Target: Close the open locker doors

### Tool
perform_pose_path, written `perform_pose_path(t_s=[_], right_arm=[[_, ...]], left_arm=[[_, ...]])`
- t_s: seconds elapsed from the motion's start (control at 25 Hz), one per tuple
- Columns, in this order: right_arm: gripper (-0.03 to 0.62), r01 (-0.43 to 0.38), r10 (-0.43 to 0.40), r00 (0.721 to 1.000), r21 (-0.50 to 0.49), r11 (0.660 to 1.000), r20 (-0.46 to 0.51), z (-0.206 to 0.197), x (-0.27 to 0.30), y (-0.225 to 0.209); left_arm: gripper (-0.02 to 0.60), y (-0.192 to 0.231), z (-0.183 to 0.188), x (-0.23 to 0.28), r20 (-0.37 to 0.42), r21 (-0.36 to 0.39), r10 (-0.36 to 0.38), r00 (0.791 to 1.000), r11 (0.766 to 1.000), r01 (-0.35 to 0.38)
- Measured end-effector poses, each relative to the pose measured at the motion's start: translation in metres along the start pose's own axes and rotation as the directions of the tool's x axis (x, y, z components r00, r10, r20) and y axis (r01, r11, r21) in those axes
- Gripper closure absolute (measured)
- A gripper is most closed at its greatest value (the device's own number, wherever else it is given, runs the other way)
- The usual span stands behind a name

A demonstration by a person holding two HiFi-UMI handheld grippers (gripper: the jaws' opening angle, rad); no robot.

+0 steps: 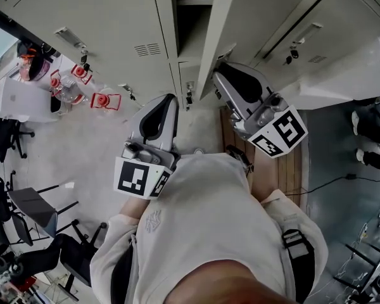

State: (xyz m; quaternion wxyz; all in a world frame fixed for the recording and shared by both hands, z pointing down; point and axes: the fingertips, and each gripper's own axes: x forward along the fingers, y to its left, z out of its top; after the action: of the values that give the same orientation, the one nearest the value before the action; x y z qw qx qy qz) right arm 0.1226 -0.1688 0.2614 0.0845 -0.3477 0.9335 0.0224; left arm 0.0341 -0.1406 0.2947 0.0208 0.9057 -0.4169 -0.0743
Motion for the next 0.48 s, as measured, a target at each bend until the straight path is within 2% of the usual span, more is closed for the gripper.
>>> perform_pose_path(t_s=[0.48], right_arm=[[0.557,0.144,-0.148,0.988,-0.092,0.985,-0.042,-0.015,0.074,-0.034]], left_arm=[[0.58,0.054,0.015,0.023,0.011,0.009,-0.055,0.998,0.998,0.055]])
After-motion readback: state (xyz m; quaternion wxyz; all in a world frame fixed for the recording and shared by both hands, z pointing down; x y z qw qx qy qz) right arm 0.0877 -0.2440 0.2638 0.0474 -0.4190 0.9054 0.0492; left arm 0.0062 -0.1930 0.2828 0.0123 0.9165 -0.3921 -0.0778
